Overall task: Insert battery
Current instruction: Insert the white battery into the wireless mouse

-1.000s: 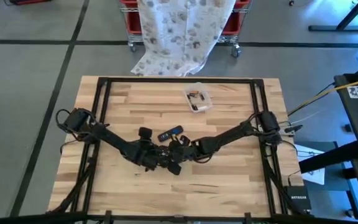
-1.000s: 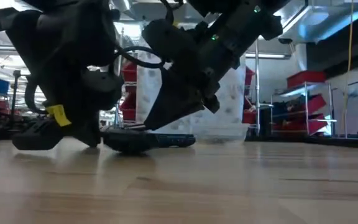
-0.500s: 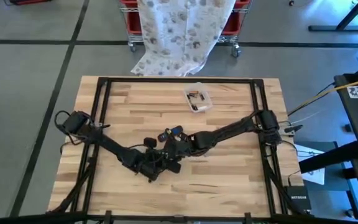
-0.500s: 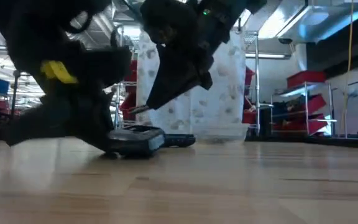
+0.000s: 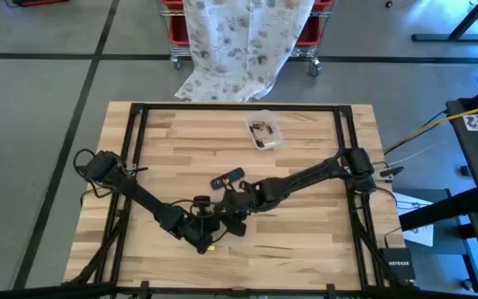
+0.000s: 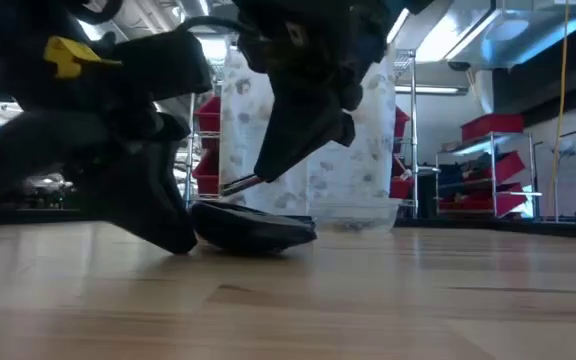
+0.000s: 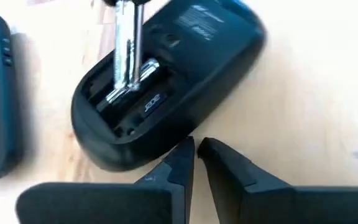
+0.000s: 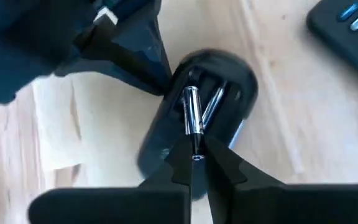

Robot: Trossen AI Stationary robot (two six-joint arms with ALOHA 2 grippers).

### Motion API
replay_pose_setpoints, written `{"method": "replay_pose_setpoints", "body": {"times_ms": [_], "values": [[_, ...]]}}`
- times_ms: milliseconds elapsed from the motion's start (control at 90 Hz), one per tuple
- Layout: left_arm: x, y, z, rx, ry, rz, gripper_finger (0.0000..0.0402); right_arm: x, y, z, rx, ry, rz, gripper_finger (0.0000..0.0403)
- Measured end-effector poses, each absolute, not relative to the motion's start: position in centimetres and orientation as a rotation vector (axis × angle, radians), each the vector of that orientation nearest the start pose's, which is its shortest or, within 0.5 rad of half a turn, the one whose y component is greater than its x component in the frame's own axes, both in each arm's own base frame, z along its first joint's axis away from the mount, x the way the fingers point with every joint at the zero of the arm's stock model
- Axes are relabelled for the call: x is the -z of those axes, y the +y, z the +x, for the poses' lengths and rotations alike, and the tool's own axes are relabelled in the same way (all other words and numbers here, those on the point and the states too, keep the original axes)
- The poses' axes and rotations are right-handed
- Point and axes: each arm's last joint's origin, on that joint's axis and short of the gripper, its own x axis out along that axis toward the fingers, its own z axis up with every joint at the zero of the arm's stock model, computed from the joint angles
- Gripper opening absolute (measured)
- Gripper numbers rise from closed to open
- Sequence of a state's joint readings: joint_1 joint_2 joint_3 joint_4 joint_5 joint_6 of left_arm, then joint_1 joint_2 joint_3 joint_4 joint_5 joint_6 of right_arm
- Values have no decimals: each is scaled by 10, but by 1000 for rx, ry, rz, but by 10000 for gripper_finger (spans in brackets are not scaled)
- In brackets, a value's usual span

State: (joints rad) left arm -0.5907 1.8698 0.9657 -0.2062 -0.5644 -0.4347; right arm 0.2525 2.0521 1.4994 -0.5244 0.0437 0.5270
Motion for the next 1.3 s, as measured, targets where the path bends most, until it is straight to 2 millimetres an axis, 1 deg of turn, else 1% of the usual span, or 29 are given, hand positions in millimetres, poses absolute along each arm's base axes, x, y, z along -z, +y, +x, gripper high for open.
{"method": "replay_pose_setpoints", "body": {"times_ms": [133,344,422,478,600,700,822,878,956,1111,1244,1300], "values": [[-118,-180,287,-167,882,184,27,-165,107,415,106,1114,327,0],[-119,-190,283,-155,856,140,27,-157,109,419,106,1108,337,0],[-120,-194,281,-159,848,95,27,-154,108,421,109,1101,343,0],[-123,-198,280,-165,855,80,27,-154,108,421,109,1101,343,0],[-139,-201,279,-225,874,71,27,-154,108,421,105,1100,338,0],[-144,-192,273,-346,971,133,27,-154,108,421,100,1100,334,0],[-143,-167,267,-527,1078,164,21,-153,108,421,98,1105,331,0],[-141,-157,269,-557,1098,177,12,-153,108,421,97,1107,331,0],[-136,-151,278,-502,1078,205,3,-153,108,421,96,1106,331,0],[-131,-148,299,-322,983,178,3,-153,109,421,85,1105,326,0],[-133,-150,307,-263,928,135,3,-152,109,420,78,1111,326,0],[-133,-151,307,-258,923,128,3,-152,110,420,76,1111,324,0]]}}
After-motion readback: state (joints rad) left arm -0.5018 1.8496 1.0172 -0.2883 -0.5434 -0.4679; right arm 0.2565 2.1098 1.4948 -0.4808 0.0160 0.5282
